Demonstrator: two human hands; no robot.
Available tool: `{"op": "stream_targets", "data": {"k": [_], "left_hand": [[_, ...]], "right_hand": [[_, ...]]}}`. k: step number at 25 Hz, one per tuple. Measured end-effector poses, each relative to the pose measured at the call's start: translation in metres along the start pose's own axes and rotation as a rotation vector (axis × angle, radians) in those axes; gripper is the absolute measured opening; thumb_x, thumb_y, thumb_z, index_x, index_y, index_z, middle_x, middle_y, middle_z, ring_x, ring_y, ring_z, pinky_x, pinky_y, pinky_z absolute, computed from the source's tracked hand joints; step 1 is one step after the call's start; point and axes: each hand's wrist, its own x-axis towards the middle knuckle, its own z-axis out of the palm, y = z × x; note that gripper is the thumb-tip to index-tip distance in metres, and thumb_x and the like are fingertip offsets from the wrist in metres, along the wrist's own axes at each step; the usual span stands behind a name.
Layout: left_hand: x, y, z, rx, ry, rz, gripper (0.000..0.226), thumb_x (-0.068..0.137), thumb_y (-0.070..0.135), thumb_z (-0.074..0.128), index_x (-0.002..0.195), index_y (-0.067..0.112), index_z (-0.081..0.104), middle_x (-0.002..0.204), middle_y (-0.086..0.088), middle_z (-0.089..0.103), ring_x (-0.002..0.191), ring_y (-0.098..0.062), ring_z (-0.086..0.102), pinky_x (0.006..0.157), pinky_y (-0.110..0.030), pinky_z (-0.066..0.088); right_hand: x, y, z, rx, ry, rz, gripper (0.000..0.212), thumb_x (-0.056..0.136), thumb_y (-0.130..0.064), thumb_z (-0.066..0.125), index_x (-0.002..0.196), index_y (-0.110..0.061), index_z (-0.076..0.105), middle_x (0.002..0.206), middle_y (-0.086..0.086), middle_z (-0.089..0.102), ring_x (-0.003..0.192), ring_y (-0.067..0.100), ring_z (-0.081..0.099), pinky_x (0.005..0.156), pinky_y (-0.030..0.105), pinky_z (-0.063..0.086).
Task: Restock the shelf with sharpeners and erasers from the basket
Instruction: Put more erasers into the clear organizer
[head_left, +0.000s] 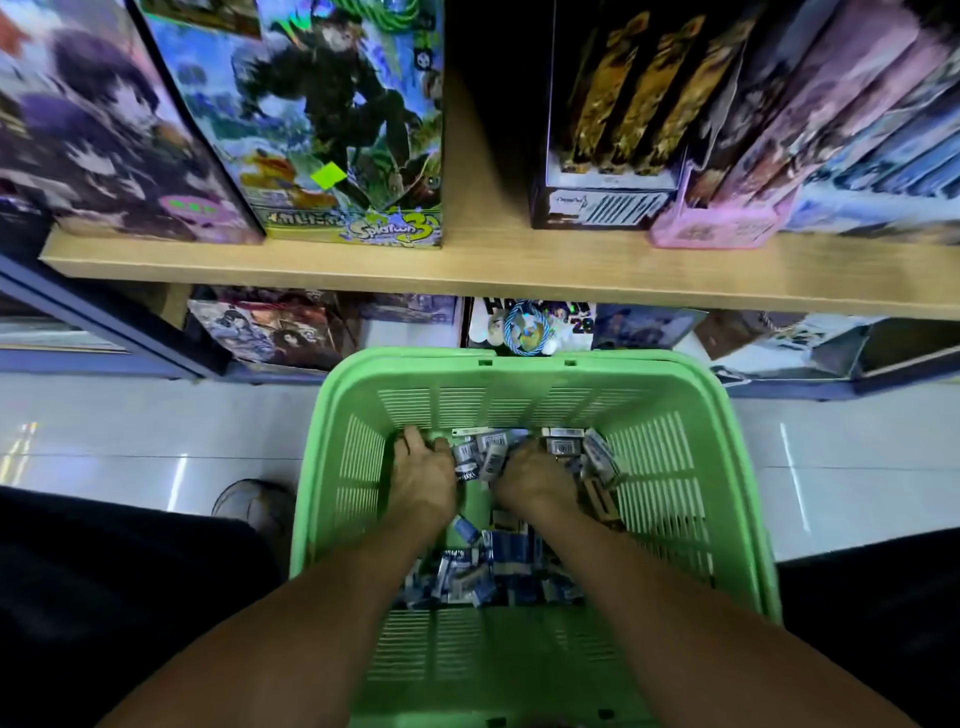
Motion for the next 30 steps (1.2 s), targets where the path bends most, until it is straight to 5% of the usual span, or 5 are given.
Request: {"op": "stream_targets", "data": {"k": [3,8,13,19,30], "left_hand": [[0.001,0.011,-0.002,-0.317,-0.023,-0.061,0.075,0.077,0.023,0.079,0.136,0.008,0.036,0.133,-0.013,0.041,0.126,-0.032,0.039,0.102,-0.041,0.043],[0.009,0.014,-0.01,-0.745,-0.155,-0.22,0.084,0.053,0.041,0.083,0.129,0.025,0.052,0.13,-0.003,0.056,0.118,-0.03,0.053,0.096,-0.04,0.052],[0.003,0.006,-0.027,-1.22,-0.354,-0.32,0.066,0.08,0.018,0.08,0.135,0.024,0.044,0.119,-0.007,0.062,0.101,-0.026,0.063,0.083,-0.045,0.06],[-0.001,0.027,-0.027,-1.243,-0.391,-0.292,0.037,0.077,0.048,0.08,0.107,0.034,0.062,0.098,-0.003,0.074,0.088,-0.023,0.071,0.081,-0.048,0.06],[-0.029,0.017,-0.04,-1.536,-0.512,-0.258,0.038,0.079,0.0,0.074,0.112,0.018,0.071,0.11,-0.015,0.073,0.084,-0.031,0.069,0.081,-0.051,0.056]], "right_hand": [[0.007,-0.008,-0.004,0.236,-0.095,0.091,0.086,0.093,-0.035,0.059,0.155,-0.003,0.01,0.154,0.018,0.036,0.142,0.035,0.034,0.106,0.038,0.043],[0.016,-0.002,-0.01,0.505,-0.05,0.119,0.057,0.086,-0.034,0.072,0.135,-0.013,0.052,0.134,0.011,0.059,0.119,0.028,0.06,0.097,0.033,0.051],[0.016,0.019,-0.016,0.95,-0.181,0.183,0.048,0.077,0.009,0.069,0.117,-0.018,0.063,0.105,0.015,0.071,0.094,0.037,0.07,0.084,0.055,0.058],[-0.008,-0.003,-0.022,0.724,-0.269,-0.089,0.036,0.088,-0.007,0.056,0.119,-0.021,0.067,0.099,0.007,0.072,0.08,0.018,0.066,0.069,0.028,0.054],[-0.04,0.039,-0.06,0.936,-0.441,-0.149,0.05,0.079,0.016,0.06,0.119,-0.014,0.064,0.088,0.021,0.073,0.076,0.03,0.071,0.068,0.037,0.057]]}}
